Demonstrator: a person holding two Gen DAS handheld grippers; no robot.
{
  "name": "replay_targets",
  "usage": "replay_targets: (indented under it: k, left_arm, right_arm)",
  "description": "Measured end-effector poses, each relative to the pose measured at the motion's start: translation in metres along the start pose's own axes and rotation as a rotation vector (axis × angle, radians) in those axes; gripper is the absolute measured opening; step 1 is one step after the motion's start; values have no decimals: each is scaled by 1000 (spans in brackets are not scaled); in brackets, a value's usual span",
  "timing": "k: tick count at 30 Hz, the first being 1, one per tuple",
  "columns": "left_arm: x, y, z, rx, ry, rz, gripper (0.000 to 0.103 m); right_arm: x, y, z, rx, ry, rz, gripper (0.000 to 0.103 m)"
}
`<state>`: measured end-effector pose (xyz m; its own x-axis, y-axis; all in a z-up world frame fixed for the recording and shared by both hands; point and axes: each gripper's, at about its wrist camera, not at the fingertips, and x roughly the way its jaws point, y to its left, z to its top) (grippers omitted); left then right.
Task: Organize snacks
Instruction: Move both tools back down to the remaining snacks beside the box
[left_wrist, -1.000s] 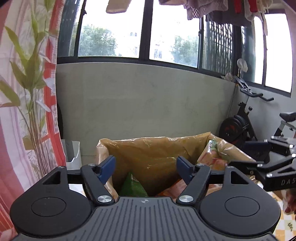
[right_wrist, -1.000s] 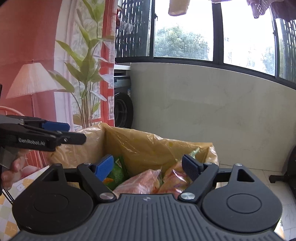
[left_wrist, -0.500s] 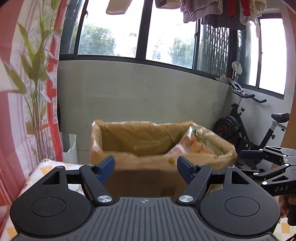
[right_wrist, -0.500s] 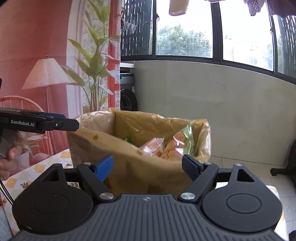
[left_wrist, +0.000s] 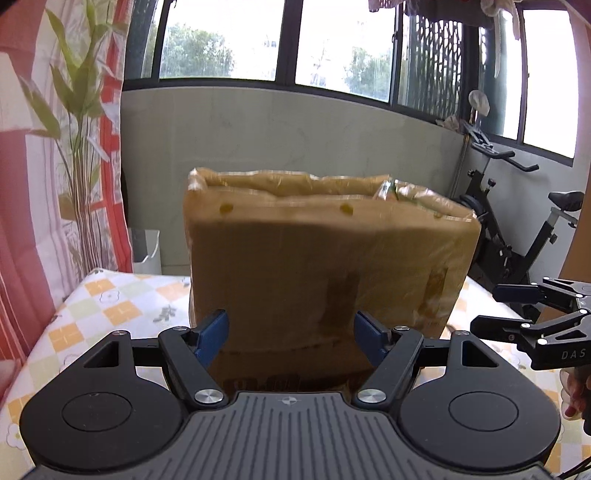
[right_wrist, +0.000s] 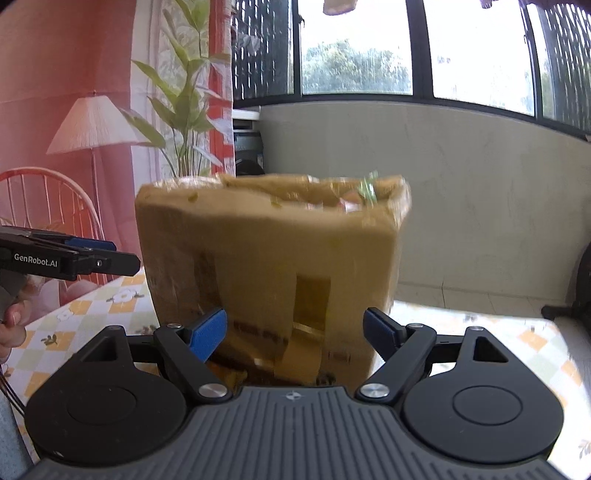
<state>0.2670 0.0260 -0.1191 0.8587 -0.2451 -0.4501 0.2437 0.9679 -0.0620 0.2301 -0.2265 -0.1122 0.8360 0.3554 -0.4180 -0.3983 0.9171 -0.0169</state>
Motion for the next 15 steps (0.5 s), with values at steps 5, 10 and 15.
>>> replay_targets:
  k: [5, 10, 15]
  left_arm:
    - [10, 1, -14, -21, 22, 5, 76]
    - [22, -1, -28, -27, 61, -6, 76]
    - [35, 2, -36, -36, 99, -10, 75]
  right_arm:
    - [3, -6, -17, 11, 16, -14, 83]
    - [12, -11, -34, 45, 48, -15, 83]
    - [23, -10, -47, 52, 85, -27, 78]
